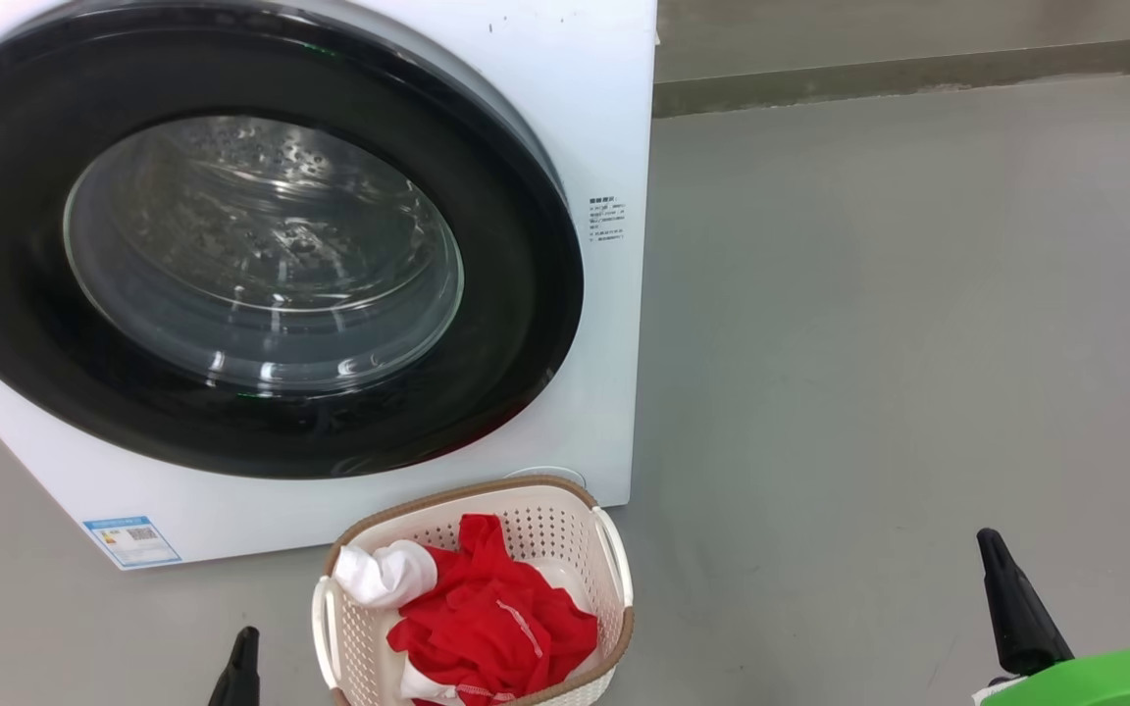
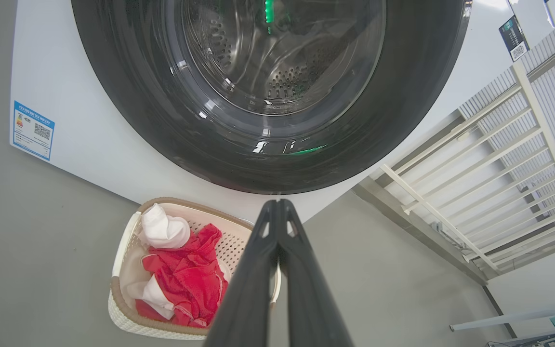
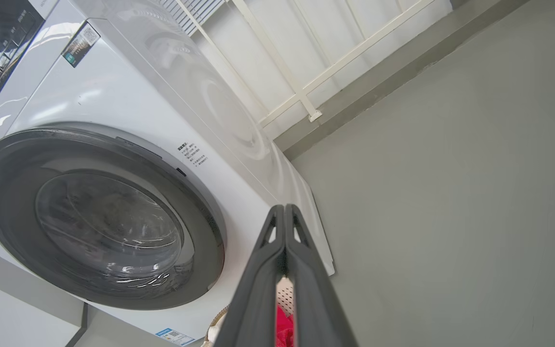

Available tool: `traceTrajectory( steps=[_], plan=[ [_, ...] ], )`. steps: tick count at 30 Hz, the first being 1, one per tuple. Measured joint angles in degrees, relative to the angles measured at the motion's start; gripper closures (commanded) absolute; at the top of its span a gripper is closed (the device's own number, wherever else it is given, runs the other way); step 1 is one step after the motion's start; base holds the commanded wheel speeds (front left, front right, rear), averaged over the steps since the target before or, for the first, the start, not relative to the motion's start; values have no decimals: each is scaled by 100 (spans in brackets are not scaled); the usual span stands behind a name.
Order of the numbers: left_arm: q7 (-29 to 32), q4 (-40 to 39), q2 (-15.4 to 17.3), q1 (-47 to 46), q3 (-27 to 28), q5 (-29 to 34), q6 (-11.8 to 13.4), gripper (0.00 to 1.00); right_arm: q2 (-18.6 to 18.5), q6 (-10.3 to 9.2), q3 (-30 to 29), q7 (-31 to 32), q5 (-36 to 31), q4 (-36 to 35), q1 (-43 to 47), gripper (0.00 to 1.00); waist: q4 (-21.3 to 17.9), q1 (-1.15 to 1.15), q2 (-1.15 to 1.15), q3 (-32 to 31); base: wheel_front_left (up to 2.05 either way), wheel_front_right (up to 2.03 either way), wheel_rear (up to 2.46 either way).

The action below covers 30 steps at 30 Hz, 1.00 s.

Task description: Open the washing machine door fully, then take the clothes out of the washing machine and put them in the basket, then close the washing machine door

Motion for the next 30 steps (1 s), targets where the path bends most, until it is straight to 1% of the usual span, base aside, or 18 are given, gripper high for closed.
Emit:
traceTrajectory(
  steps=[20, 25, 30],
  plan=[
    [316, 55, -18, -210, 66, -1200, 0, 100, 49, -1, -77, 326, 1224, 131, -220, 100, 24, 0, 0, 73, 0, 0, 0],
    [397, 66, -20, -289, 79, -1448, 0, 100, 53, -1, -90, 383, 1397, 146, -296, 100, 28, 0, 0, 88, 0, 0, 0],
    [472, 82, -21, -327, 89, -1740, 0, 100, 65, -1, -104, 460, 1711, 188, -320, 100, 34, 0, 0, 106, 0, 0, 0]
  ],
)
